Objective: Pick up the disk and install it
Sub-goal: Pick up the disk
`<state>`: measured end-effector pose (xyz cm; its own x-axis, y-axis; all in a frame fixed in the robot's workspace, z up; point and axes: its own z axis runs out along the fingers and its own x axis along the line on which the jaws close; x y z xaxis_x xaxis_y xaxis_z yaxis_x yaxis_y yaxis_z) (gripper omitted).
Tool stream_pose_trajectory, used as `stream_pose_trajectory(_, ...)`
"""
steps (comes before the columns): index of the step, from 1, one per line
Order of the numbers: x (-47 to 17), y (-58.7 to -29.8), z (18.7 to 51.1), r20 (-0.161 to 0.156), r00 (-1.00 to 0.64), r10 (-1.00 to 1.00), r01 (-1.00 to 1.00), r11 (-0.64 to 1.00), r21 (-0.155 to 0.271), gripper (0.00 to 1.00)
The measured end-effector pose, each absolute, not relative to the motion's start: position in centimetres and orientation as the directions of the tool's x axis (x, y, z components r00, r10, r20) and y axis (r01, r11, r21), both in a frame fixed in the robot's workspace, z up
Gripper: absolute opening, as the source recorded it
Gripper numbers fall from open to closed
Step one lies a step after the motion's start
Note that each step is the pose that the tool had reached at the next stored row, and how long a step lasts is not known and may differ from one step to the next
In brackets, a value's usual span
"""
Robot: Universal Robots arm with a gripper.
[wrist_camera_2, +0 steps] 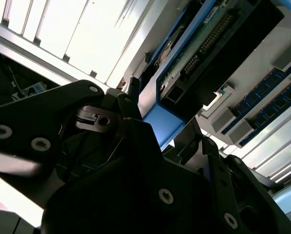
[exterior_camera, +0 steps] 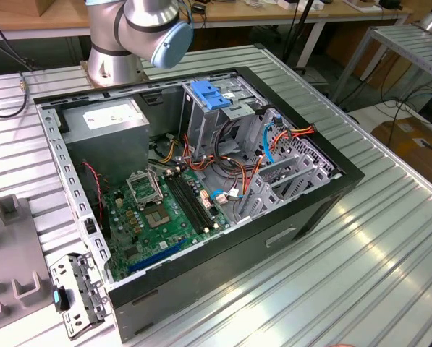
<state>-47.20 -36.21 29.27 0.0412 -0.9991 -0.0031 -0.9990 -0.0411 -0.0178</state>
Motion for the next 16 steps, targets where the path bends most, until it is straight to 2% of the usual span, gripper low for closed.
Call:
stream_pose_trajectory(3,-47.20,-36.21,29.27,-0.003,0.041,-0.999,-0.999,-0.041,-0.018,0.53)
stream_pose_trajectory(4,-47.20,-36.21,29.27,-0.003,0.041,-0.999,-0.999,-0.041,-0.018,0.45)
stream_pose_trajectory(16,-47.20,-35.95,29.22,-0.002,0.026,-1.000,-1.000,-0.025,-0.018,0.45)
